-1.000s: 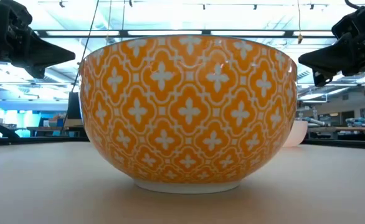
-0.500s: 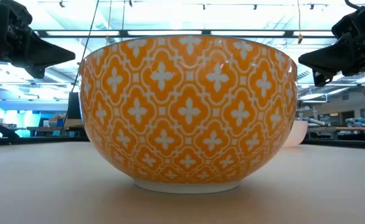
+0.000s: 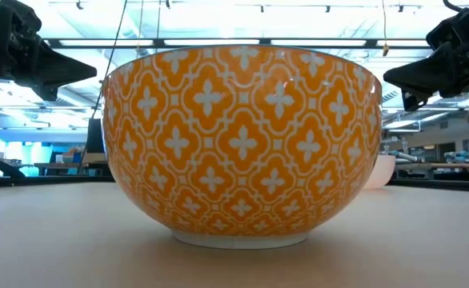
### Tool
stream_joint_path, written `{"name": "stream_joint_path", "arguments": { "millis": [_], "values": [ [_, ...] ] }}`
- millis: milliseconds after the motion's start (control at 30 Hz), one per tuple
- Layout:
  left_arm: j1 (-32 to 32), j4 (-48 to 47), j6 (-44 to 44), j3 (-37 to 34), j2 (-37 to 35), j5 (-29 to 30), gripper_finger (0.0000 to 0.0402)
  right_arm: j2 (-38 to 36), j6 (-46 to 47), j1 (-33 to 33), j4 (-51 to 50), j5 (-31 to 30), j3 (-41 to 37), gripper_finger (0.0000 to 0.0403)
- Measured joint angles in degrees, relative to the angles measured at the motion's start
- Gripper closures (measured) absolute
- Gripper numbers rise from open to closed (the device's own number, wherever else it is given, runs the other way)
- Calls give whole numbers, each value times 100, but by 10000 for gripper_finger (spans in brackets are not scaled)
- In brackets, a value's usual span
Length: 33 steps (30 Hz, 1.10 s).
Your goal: Nest bowls inside each other
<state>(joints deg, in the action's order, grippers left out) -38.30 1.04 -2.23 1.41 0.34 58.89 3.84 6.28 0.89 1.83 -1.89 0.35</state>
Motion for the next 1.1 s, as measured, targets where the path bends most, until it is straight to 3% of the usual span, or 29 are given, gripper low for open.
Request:
{"name": "stream_joint_path", "arguments": {
  "millis": [300, 433, 800, 900, 1100],
  "values": [
    [0, -2, 84, 0, 2, 0, 381, 2, 0, -2, 0, 0, -1, 369],
    [-2, -46, 1190, 0, 1, 0, 381, 2, 0, 0, 0, 1, -1, 369],
    [0, 172, 2603, 2, 0, -18, 381, 2, 0, 0, 0, 0, -1, 369],
    [28, 929, 1646, -1, 2, -10, 381, 2, 0, -1, 1, 0, 0, 369],
    [403, 1406, -1618, 4, 29, 1028, 381, 2, 0, 0, 7, 1, -1, 369]
  ]
}}
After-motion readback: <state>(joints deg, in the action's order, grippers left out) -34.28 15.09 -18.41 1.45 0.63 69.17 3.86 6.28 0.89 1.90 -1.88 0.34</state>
